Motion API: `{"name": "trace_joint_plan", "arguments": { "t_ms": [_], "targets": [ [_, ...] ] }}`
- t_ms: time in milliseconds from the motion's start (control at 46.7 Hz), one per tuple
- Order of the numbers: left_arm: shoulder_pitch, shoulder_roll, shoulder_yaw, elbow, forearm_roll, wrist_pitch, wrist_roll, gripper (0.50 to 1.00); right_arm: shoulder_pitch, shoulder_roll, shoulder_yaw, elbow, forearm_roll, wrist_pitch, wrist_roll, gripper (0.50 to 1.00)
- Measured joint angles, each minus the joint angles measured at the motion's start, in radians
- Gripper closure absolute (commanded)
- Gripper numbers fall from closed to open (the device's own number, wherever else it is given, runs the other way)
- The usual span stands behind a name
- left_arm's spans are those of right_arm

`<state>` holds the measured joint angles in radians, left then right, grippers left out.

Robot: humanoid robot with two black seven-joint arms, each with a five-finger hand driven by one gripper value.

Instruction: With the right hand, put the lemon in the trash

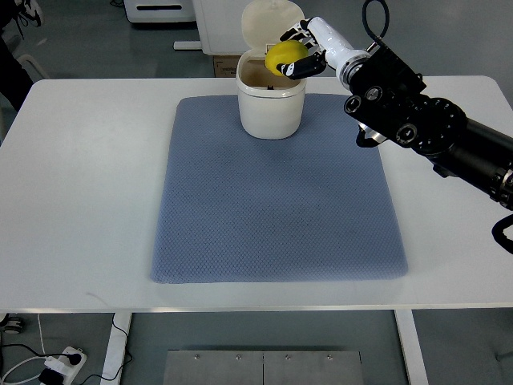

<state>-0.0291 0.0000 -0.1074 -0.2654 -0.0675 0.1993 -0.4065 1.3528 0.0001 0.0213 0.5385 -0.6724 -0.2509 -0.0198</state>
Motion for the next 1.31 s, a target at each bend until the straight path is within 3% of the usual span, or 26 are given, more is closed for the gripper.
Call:
{"name": "trace_joint_plan", "arguments": {
  "t_ms": [193,728,1305],
  "targets": [
    [0.000,0.000,0.000,0.000,0.000,0.000,0.000,0.500,-0.008,0.000,0.003,0.002,0.015,0.001,0.001,0.517],
    [0.000,0.000,0.000,0.000,0.000,-0.001,0.000,0.500,-0.017,-0.012,0.000,0.035,0.016,0.019,0.001,0.517],
    [0.000,0.000,0.000,0.000,0.000,0.000,0.000,0.500,-0.041,-0.218,0.058,0.124,0.079,0.073,-0.002,0.515]
  ]
}}
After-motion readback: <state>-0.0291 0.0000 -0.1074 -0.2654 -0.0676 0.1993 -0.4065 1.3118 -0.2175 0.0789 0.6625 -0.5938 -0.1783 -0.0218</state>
